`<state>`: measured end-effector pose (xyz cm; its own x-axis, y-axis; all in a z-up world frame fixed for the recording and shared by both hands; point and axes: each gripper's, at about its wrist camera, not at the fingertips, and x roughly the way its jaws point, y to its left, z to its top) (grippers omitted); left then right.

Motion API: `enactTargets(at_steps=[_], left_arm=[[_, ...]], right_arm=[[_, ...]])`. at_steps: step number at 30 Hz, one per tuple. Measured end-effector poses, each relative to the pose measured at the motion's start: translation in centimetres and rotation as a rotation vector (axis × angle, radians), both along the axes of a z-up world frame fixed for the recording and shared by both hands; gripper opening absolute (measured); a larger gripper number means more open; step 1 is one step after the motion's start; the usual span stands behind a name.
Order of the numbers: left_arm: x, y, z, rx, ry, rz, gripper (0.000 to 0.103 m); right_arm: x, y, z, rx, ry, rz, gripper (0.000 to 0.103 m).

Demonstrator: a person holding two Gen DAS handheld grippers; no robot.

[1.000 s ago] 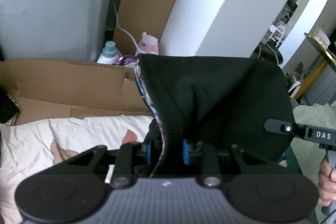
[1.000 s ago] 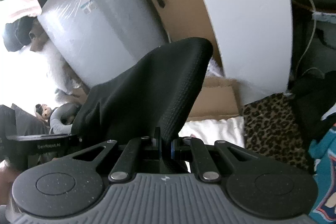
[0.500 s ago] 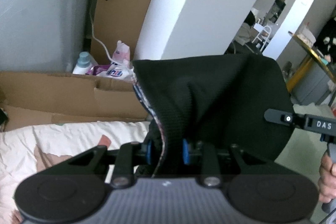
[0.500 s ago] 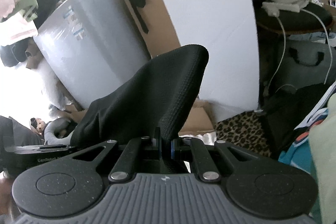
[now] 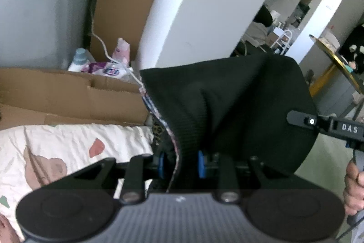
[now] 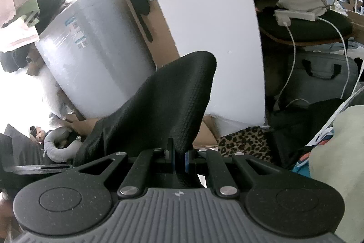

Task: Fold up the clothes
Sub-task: 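Lift the black shorts off the sheet with both tools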

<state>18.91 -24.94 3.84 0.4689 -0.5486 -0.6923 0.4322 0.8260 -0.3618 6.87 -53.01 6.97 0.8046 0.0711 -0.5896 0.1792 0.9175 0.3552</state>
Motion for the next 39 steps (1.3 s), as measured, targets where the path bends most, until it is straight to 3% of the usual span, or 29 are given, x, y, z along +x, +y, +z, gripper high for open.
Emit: enactTargets(at_steps=[7,14,22,39], left_arm=[[0.5,-2.4,-2.5,0.015,0.038,-0.026,0.029],[0.6,-5.0,-5.0,0.063,-0.008,-0.089,0.029],[0.7,-6.8,-7.9,0.052,-0.018,-0.125,0.029],[3.0,-9.3,-19.9,-0.03,0.069,-0.13,0.029]], right_arm=[[-0.8,-1.6,-2.0,-0.03,0.015,0.027,0.006],[-0.9,-3.6,-4.7,-0.045,0.022,0.023,0.006],[-1.4,-5.2,-8.1,-0.035,0.016,-0.018,0.006],[-0.1,-6.6,-18.1,-0.116,0.064,-0.086,0.006]])
